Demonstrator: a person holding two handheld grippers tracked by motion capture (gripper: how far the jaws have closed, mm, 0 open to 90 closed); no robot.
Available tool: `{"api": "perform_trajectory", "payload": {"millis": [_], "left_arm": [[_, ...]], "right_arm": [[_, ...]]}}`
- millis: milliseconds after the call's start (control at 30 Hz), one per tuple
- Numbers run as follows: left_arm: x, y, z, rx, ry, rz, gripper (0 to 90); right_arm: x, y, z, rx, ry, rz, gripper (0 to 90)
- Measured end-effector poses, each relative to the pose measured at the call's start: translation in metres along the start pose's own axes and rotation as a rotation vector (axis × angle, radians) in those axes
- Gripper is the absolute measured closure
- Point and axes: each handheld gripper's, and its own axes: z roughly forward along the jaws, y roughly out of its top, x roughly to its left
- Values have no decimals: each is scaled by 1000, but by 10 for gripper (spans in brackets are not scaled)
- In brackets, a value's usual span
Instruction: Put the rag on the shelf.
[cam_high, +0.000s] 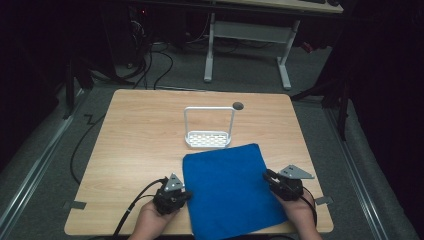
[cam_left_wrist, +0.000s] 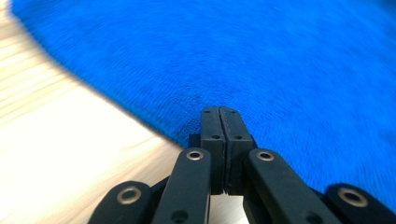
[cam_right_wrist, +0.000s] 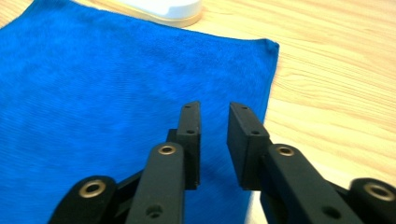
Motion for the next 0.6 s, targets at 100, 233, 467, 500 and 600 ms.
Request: {"api": "perform_trajectory", "payload": {"millis": [100,233,467,500,600], "left_arm": [[12,-3,-7,-3,61,-4,895],[27,-4,-16,-11,131,-28,874],[19,4,-5,-46,73,-16,678],[19,4,-5,-46,73,-16,664],[16,3,1,-26,71,15,644]], "right_arm": [[1,3,12,22,11,-9,800],[3,5,23,66,33,-31,843],[13,3,31,122,69,-65,863],[13,3,31,122,69,-65,863],[16,0,29,127,68,-61,863]]}}
